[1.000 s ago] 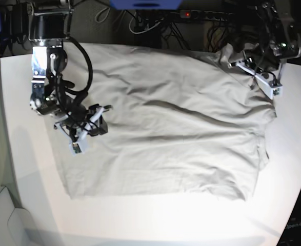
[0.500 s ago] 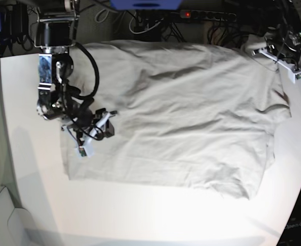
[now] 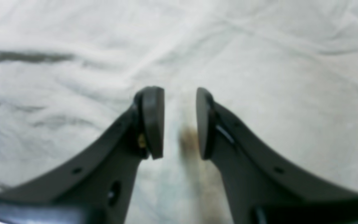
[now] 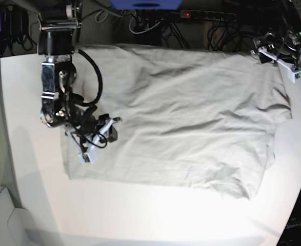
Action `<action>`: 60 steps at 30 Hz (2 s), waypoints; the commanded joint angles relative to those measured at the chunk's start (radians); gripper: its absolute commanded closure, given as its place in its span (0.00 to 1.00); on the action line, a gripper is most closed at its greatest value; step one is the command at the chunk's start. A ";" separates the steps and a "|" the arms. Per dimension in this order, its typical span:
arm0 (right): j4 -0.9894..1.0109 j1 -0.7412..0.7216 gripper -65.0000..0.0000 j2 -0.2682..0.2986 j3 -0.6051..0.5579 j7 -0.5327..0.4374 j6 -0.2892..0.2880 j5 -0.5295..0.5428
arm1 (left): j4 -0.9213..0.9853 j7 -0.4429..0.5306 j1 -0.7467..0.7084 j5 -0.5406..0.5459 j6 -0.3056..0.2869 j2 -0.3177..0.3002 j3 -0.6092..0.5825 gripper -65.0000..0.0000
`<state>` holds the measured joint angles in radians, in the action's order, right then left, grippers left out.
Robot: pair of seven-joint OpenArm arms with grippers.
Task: Layout the t-shirt on the table in an organized manner, then fold the t-shirt properly
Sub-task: 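Pull the collar edge away from the right gripper with the left gripper, then release the t-shirt and reposition both grippers onto its edges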
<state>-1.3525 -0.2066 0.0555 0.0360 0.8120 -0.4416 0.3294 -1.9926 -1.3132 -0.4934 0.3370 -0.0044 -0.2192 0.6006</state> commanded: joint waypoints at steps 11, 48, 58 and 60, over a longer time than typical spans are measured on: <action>0.341 -0.259 0.94 0.004 -0.141 -0.213 -0.013 0.018 | -0.020 -0.004 0.043 -0.002 0.005 -0.012 0.011 0.29; 1.112 -0.568 1.00 0.174 -0.149 -0.912 0.591 -0.280 | -0.012 -0.006 0.255 -0.002 0.005 0.154 -0.051 0.29; 1.112 -0.564 1.00 0.171 -0.149 -0.911 0.591 -0.280 | 0.052 0.004 0.298 -0.008 0.014 0.221 -0.140 0.30; 1.112 -0.563 1.00 0.171 -0.149 -0.911 0.591 -0.280 | 0.094 0.002 0.319 -0.003 0.011 0.221 -0.141 0.30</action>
<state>-0.2260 -0.7361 0.2180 -0.1162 -0.0719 0.1226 0.0555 -1.8832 -1.3159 -0.1814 0.3248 -0.0036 0.0036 0.4606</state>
